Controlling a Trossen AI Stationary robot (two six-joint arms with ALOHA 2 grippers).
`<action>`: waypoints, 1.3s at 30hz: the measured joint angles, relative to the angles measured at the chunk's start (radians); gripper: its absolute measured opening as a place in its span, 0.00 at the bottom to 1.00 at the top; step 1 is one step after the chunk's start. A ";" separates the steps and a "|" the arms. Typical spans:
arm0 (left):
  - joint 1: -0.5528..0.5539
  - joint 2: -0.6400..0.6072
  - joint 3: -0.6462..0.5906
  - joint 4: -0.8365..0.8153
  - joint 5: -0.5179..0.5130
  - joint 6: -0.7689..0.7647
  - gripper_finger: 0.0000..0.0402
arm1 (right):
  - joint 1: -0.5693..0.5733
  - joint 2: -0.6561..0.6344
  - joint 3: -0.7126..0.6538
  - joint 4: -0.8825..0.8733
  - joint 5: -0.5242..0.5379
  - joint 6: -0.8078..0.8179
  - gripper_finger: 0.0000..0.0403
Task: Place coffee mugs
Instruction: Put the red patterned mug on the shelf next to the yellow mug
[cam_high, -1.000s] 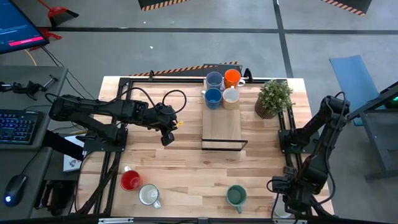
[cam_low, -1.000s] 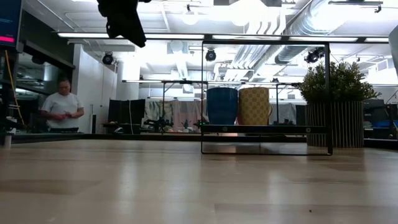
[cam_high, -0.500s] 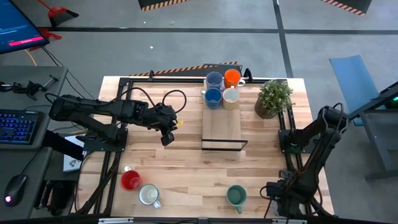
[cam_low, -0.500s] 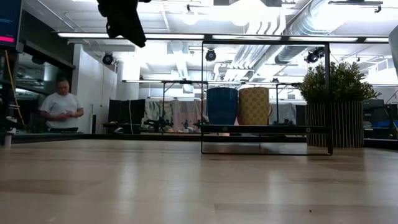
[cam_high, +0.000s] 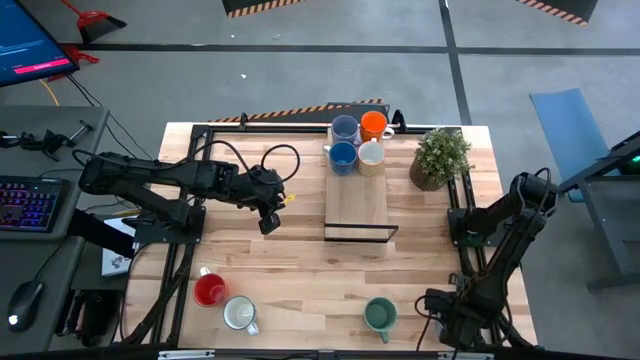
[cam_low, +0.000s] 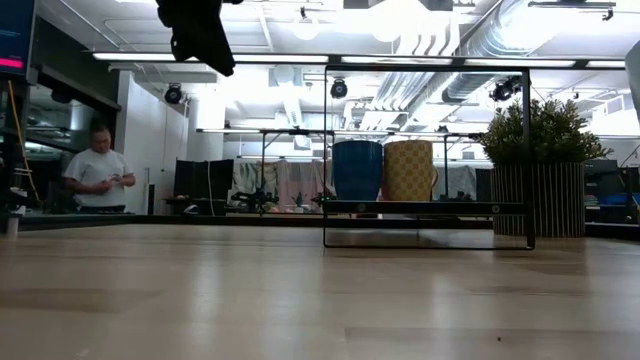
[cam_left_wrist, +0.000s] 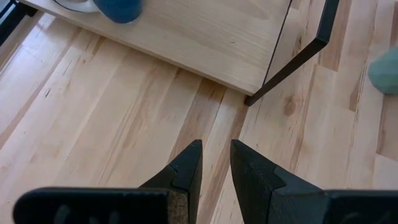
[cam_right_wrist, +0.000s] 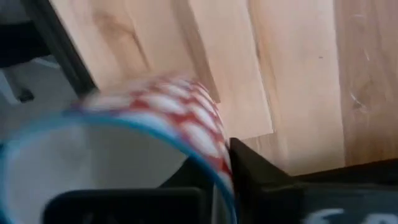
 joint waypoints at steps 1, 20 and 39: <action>0.000 0.000 0.000 0.000 0.000 0.000 0.18 | 0.000 0.000 0.000 0.001 0.014 0.018 0.02; 0.000 0.000 0.000 -0.001 0.000 0.026 0.18 | -0.005 -0.114 0.136 -0.485 0.130 0.199 0.00; 0.000 0.000 0.000 -0.003 0.000 0.028 0.18 | -0.409 -0.352 0.224 -0.651 0.821 -0.159 0.00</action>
